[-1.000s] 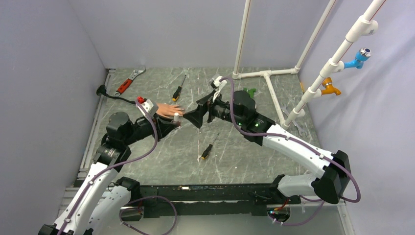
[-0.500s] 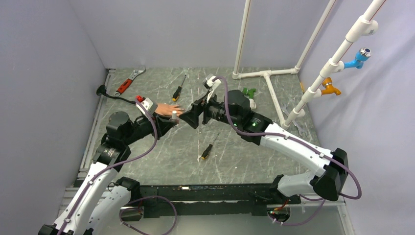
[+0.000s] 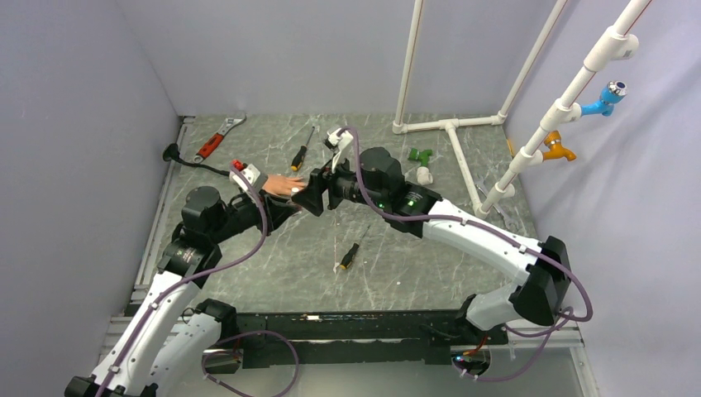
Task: Paint the nails
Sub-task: Unscrew the nail polish bottle.
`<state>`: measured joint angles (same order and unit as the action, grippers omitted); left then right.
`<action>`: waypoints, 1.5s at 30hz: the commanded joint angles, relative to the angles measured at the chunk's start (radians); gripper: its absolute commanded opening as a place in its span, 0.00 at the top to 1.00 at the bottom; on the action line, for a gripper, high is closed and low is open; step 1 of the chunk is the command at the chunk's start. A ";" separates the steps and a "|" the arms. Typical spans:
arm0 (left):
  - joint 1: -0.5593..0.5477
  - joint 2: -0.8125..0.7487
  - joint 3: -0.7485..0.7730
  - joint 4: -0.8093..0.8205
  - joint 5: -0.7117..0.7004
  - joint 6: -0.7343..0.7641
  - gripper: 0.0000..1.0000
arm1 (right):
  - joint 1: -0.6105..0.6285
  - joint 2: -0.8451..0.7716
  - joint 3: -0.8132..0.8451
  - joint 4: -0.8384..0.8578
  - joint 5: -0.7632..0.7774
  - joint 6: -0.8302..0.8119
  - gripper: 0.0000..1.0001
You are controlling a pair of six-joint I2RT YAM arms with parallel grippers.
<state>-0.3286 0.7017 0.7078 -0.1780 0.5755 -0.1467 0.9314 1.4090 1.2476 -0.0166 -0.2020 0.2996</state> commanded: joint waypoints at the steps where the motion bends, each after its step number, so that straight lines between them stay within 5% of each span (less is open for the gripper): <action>1: 0.007 -0.004 0.046 0.024 -0.006 -0.002 1.00 | 0.008 0.015 0.059 0.021 -0.028 0.013 0.32; 13: 0.015 -0.013 0.044 0.028 -0.007 -0.007 1.00 | 0.021 0.081 0.126 -0.051 -0.057 0.009 0.46; 23: 0.020 -0.011 0.047 0.022 -0.004 -0.008 1.00 | 0.036 0.074 0.115 -0.043 -0.130 -0.008 0.72; 27: 0.024 -0.019 0.042 0.032 0.012 -0.011 1.00 | 0.046 0.072 0.108 -0.051 -0.140 -0.021 0.71; 30: 0.024 -0.028 0.035 0.046 0.032 -0.015 1.00 | 0.048 0.068 0.099 -0.046 -0.120 -0.012 0.51; 33: 0.023 -0.033 0.031 0.055 0.043 -0.014 1.00 | 0.050 0.071 0.107 -0.044 -0.111 -0.008 0.45; 45: 0.029 -0.041 0.028 0.067 0.064 -0.020 1.00 | 0.053 0.094 0.138 -0.057 -0.060 -0.013 0.62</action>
<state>-0.3069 0.6739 0.7074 -0.1875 0.6151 -0.1547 0.9745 1.4963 1.3472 -0.0750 -0.2649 0.2832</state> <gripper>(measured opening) 0.245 0.414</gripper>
